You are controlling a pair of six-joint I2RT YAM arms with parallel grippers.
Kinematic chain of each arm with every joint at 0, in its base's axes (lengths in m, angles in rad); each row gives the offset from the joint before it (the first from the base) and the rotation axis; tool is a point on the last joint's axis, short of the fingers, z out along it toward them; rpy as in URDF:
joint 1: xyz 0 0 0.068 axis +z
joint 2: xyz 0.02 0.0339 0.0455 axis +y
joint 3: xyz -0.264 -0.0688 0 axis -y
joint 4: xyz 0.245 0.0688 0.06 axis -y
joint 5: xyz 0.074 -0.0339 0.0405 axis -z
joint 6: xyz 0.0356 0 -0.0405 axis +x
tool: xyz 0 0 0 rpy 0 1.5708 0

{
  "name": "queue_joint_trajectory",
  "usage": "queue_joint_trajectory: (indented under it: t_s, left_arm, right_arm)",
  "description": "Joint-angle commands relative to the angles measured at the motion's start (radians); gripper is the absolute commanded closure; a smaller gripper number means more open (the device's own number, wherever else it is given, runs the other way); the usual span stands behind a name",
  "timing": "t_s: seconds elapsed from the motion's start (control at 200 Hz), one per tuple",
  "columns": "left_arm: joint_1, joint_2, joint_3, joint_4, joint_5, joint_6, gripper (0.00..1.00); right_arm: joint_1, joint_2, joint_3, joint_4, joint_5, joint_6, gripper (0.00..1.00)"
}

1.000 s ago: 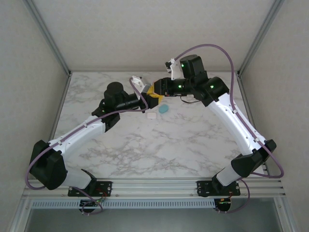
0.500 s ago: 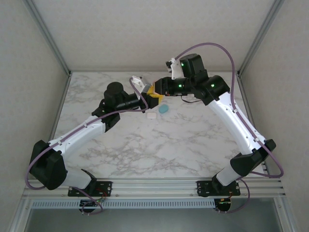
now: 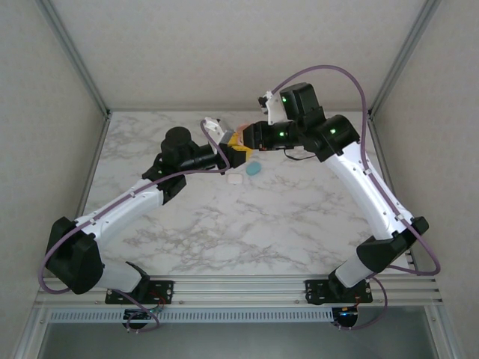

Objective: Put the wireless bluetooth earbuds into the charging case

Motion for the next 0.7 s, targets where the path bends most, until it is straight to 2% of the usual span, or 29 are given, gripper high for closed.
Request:
queue_joint_trajectory:
  t_s: [0.0, 0.315, 0.696]
  left_arm:
    - [-0.008, -0.038, 0.015, 0.052, 0.010, 0.011, 0.94]
    - [-0.008, -0.044, 0.009, 0.050, 0.017, 0.011, 0.94]
    - [-0.008, -0.041, 0.008, 0.048, 0.017, 0.009, 0.94]
  right_arm:
    - [-0.001, -0.041, 0.018, -0.011, 0.005, -0.017, 0.70]
    - [0.000, -0.046, 0.020, 0.050, 0.093, 0.015, 0.69]
    - [-0.001, 0.037, 0.083, 0.039, -0.005, 0.014, 0.71]
